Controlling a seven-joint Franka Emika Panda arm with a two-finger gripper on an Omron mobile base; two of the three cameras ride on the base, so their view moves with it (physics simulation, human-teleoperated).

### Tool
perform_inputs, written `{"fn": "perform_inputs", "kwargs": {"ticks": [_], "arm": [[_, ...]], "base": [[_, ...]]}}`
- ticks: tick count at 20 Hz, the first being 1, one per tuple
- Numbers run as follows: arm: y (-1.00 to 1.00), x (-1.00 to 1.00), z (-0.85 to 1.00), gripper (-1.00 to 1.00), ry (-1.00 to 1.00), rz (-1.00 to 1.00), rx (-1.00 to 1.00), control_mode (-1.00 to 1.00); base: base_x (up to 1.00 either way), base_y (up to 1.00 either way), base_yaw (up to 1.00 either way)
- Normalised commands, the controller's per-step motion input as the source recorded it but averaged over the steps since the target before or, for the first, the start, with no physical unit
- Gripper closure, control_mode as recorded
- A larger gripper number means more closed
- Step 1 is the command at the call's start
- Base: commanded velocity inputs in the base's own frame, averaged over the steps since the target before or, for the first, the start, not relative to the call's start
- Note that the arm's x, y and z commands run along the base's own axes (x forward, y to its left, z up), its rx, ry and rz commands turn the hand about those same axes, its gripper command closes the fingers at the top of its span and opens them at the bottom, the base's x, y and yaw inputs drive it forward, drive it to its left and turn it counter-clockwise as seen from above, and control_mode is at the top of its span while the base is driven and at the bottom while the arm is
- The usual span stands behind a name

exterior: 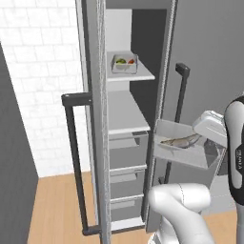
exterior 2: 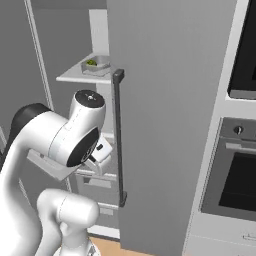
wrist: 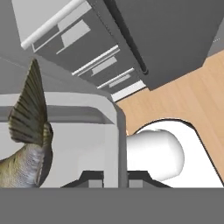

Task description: Take the meat container that has the fish and place it on the second highest rack of the freezer. Then take the vegetable container that has the lime and carrot and place it on the highest rack of the freezer.

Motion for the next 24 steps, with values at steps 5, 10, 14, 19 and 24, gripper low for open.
{"fn": "perform_inputs", "kwargs": {"ticks": [5, 10, 14, 19, 24], "arm": [[0.00, 0.00, 0.00, 1.00, 0.00, 0.00, 0.00, 1.00], [0.00, 0.00, 0.00, 1.00, 0.00, 0.00, 0.00, 1.00], [0.10, 0.36, -0.04, 1.00, 0.09, -0.05, -0.02, -1.00], [0.13, -0.23, -0.27, 1.00, 0.03, -0.27, -0.06, -1.00], [0.55, 0.23, -0.33, 1.00, -0.07, -0.47, -0.12, -1.00]], "base": [[0.84, 0.50, -0.02], [1.00, 0.02, -0.06], [0.50, 0.12, -0.05], [0.00, 0.00, 0.00], [0.00, 0.00, 0.00]]}}
